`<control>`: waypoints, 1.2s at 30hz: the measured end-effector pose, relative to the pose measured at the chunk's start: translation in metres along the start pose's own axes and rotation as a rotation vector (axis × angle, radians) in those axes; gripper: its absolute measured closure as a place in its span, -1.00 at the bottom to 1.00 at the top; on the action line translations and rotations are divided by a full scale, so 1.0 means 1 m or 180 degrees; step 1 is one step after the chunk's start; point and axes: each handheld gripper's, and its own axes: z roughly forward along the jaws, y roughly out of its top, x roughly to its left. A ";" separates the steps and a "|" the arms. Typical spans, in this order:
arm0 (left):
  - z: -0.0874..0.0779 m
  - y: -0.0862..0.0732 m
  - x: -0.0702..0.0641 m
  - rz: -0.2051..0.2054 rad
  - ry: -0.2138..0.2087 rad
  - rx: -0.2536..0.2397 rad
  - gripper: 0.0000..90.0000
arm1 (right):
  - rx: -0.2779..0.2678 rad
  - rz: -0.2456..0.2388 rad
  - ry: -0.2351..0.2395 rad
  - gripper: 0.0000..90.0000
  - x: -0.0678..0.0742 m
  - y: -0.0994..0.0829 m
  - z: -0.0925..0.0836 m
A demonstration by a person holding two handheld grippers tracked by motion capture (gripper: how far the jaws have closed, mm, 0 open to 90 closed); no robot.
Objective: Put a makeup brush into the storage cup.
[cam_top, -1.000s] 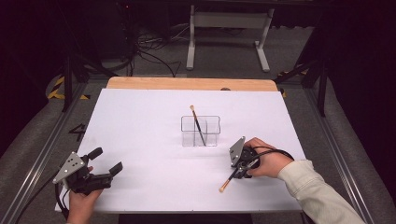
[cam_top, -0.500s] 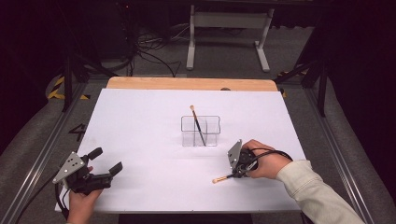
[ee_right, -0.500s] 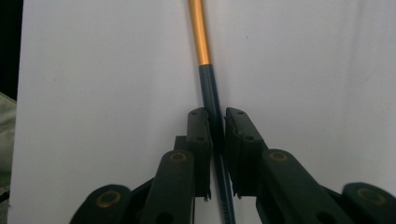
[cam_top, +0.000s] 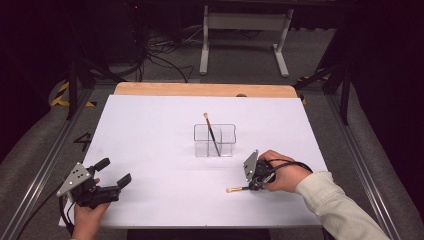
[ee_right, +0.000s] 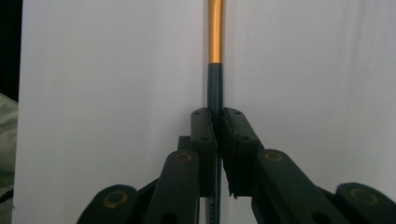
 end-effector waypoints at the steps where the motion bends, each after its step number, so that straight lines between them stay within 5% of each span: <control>1: 0.000 0.000 0.000 0.0000 0.0000 0.0000 -0.99 | 0.0000 0.0000 0.0000 0.86 0.000 0.000 0.000; 11: 0.000 0.000 0.000 0.0009 -0.0003 -0.0004 -0.99 | 0.0006 0.0070 -0.0040 0.87 0.001 0.000 -0.002; 18: 0.001 0.001 0.000 0.0018 -0.0001 -0.0006 -0.99 | -0.0142 0.0155 -0.0071 0.87 0.000 -0.002 -0.011; 36: 0.001 0.001 0.000 0.0018 -0.0002 -0.0007 -0.99 | -0.0836 0.0248 -0.0359 0.87 0.005 -0.001 -0.037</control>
